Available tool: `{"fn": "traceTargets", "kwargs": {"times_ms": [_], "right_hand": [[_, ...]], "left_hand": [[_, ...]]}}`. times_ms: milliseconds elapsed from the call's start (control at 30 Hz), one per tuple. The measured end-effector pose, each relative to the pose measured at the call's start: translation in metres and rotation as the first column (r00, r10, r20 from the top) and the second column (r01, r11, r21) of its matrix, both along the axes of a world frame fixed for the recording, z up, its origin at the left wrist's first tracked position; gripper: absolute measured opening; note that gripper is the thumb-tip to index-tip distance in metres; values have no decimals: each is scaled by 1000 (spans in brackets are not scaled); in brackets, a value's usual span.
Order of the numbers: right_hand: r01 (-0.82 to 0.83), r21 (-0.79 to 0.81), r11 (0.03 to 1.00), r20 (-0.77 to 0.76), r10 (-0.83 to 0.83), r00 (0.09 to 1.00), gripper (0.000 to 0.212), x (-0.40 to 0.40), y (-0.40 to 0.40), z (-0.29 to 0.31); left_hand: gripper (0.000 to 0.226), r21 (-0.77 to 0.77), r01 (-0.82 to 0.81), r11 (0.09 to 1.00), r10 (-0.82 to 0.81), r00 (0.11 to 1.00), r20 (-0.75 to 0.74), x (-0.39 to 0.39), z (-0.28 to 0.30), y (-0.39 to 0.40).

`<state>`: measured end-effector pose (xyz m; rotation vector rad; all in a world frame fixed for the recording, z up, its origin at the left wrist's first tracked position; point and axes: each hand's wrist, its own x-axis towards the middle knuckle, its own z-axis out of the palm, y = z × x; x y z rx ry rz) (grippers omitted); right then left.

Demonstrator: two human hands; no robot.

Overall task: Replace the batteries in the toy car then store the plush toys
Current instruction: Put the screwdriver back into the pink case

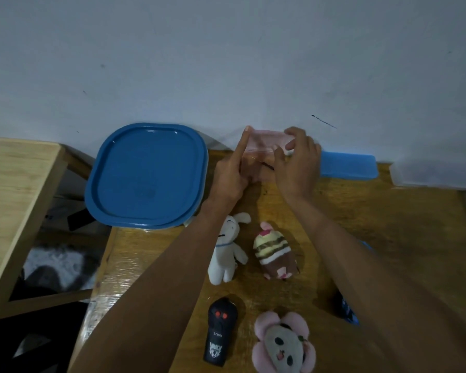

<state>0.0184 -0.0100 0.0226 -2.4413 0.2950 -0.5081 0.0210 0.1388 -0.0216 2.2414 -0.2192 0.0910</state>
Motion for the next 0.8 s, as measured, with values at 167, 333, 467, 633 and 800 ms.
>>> {"fn": "traceTargets", "kwargs": {"times_ms": [167, 333, 467, 633, 800], "right_hand": [[-70, -100, 993, -55, 65, 996, 27, 8, -11, 1], [-153, -5, 988, -89, 152, 984, 16, -3, -15, 0], [-212, 61, 975, -142, 219, 965, 11, -21, -16, -13], [-149, 187, 971, -245, 193, 950, 15, -26, -12, -21], [-84, 287, 954, -268, 164, 949, 37, -21, -10, -19]], "left_hand": [[105, -7, -26, 1000, 26, 1000, -14, -1, -3, 1], [86, -3, -68, 998, 67, 997, -44, -2, -2, -1], [62, -18, -105, 994, 104, 991, -80, -4, 0, -3], [53, -124, -131, 984, 111, 982, -154, -10, 7, -6], [46, -118, -199, 973, 173, 964, -201, -13, 9, -8]]}}
